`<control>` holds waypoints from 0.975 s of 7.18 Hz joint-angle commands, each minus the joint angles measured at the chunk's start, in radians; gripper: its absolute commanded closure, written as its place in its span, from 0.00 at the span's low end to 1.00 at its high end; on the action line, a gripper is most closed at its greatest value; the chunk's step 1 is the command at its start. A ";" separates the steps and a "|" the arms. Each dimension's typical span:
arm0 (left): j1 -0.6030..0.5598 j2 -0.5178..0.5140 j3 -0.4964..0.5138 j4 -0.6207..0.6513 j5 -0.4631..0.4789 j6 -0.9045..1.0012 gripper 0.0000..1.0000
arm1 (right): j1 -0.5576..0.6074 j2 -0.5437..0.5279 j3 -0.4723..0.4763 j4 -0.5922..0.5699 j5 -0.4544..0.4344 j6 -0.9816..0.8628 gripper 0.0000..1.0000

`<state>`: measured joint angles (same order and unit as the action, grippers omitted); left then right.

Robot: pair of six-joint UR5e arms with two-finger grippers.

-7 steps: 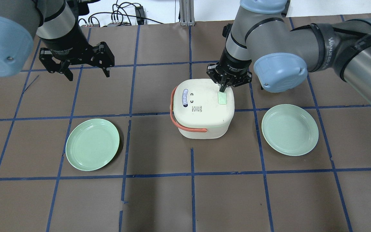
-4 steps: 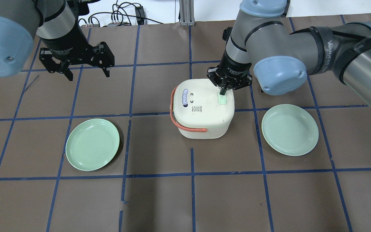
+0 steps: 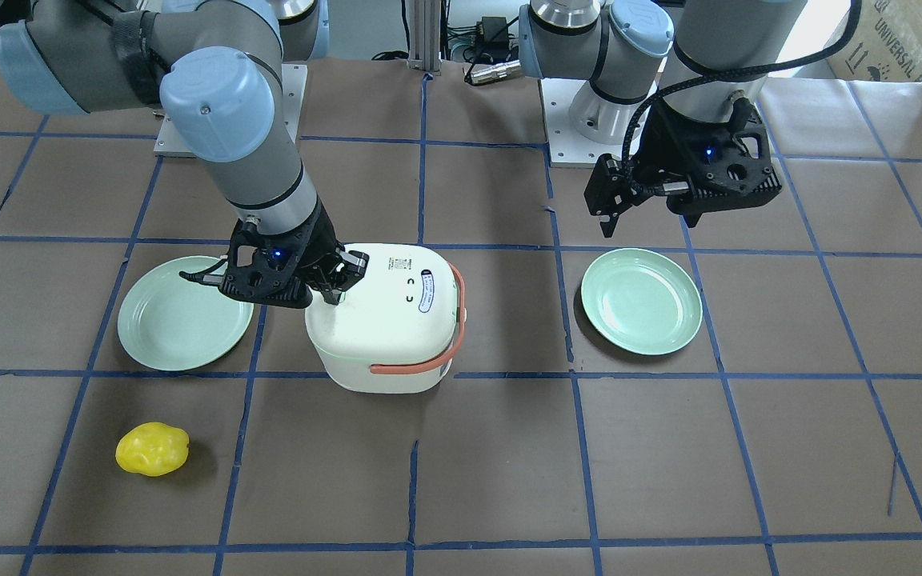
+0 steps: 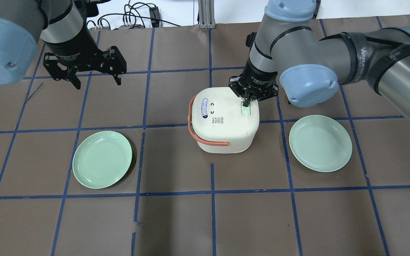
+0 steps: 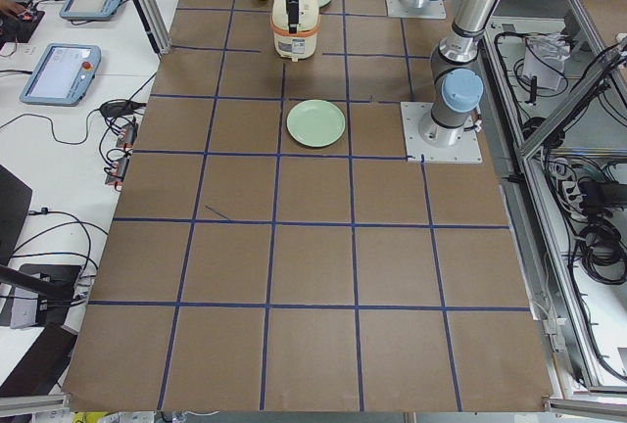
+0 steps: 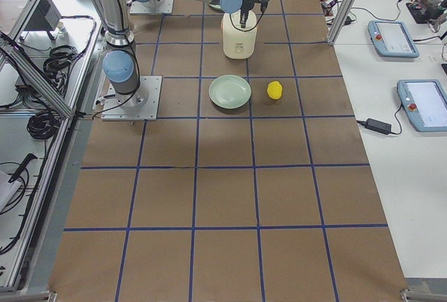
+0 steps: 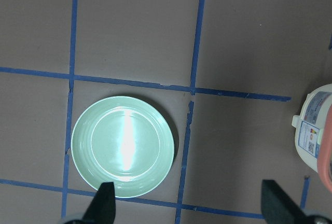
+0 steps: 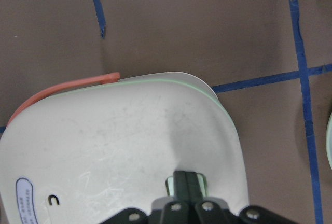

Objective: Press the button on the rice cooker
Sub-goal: 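Lower the closed right gripper and press down on the green button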

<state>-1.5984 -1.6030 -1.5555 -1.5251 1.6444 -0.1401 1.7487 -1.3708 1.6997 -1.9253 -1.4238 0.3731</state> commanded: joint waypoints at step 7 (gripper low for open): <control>0.000 0.000 0.000 0.000 0.000 0.001 0.00 | -0.001 -0.022 -0.057 0.064 0.003 -0.005 0.85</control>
<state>-1.5984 -1.6030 -1.5554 -1.5251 1.6444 -0.1407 1.7475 -1.3888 1.6689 -1.8964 -1.4205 0.3707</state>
